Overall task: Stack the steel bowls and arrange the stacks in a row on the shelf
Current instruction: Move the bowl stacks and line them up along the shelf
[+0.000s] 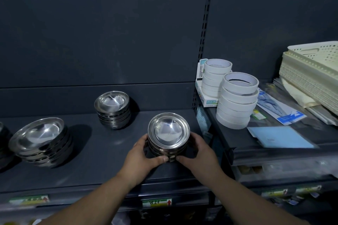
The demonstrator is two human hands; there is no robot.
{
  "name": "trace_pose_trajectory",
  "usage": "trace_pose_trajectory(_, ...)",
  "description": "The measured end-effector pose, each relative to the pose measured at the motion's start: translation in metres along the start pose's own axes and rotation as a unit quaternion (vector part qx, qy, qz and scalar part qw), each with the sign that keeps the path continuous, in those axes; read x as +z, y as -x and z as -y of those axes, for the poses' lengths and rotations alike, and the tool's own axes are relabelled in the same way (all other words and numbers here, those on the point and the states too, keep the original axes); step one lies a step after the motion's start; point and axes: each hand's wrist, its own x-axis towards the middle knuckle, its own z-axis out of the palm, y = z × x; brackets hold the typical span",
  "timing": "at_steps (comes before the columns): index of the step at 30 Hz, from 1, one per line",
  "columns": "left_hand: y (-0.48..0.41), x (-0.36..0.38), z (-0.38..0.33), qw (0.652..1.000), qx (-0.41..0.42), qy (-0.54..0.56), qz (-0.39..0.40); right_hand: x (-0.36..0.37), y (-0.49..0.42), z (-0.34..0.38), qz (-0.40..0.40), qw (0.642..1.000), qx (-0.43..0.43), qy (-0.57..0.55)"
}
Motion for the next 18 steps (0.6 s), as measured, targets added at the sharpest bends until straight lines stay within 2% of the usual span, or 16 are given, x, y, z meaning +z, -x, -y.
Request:
trace_pose_trajectory(12,0.002,-0.001,0.000,1.000,0.002,-0.022,0.003,0.003,0.002,-0.002,-0.012,1.000,0.003,-0.001)
trace_pose_trajectory(18,0.004,-0.007,-0.005,0.999,0.031,-0.040,0.003,-0.008,0.001,0.007,-0.004,1.000,-0.006,-0.005)
